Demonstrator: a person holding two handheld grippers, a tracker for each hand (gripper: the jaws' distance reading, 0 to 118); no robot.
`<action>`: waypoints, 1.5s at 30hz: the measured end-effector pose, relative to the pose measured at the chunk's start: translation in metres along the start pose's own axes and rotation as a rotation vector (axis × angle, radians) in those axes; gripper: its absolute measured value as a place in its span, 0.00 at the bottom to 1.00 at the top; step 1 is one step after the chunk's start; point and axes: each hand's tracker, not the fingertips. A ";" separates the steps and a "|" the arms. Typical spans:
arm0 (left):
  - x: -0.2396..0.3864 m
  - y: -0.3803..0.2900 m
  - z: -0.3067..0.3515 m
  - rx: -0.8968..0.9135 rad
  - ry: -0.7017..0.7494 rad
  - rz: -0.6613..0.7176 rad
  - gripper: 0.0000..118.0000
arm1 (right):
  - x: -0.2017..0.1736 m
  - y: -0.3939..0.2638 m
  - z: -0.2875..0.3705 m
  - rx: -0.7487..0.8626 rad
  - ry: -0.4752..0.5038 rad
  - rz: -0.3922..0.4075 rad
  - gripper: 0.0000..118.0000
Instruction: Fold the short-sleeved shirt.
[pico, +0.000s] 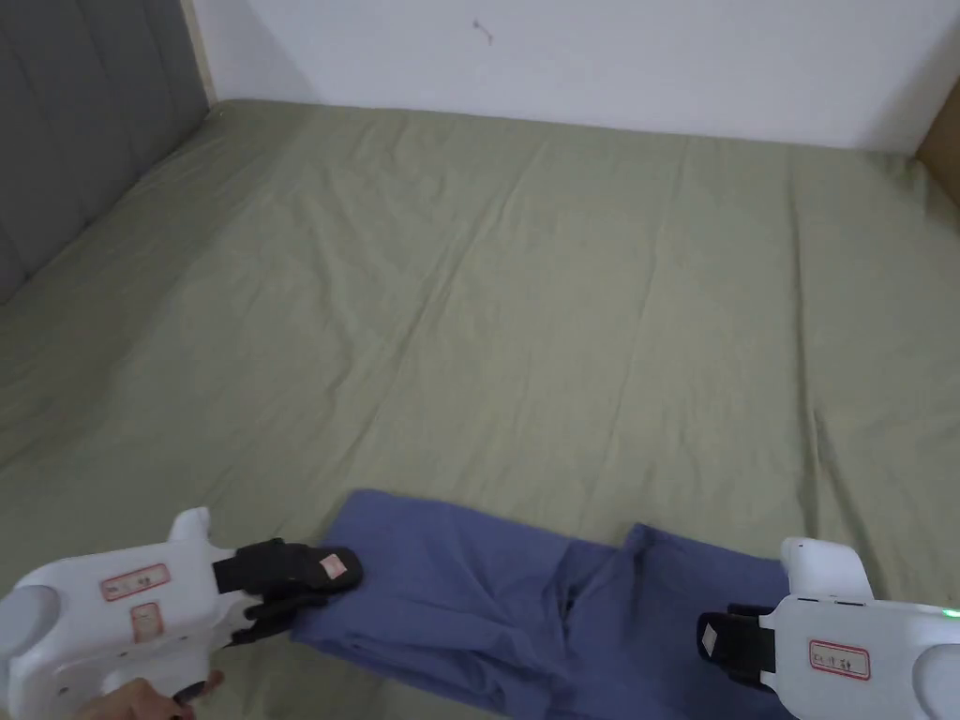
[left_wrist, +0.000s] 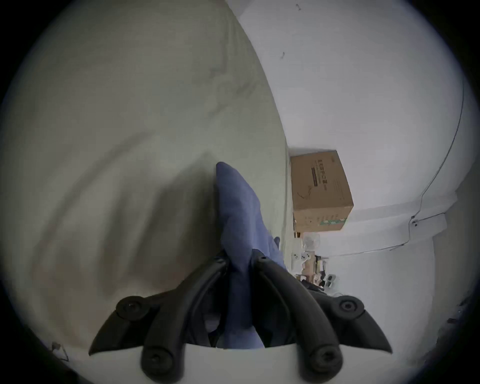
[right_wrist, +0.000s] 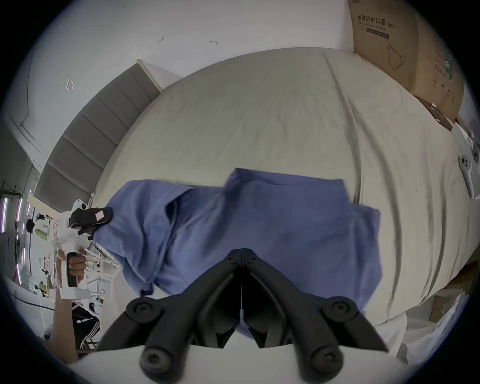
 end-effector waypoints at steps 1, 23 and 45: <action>-0.002 0.004 0.007 0.011 0.027 -0.001 0.11 | -0.001 0.000 0.000 0.000 -0.001 0.004 0.00; 0.194 -0.052 -0.041 -0.071 0.003 -0.396 0.11 | 0.048 -0.017 0.035 0.092 0.006 -0.102 0.00; 0.188 -0.098 -0.145 -0.282 0.033 -0.402 0.83 | 0.114 -0.052 0.065 0.128 -0.088 -0.271 0.00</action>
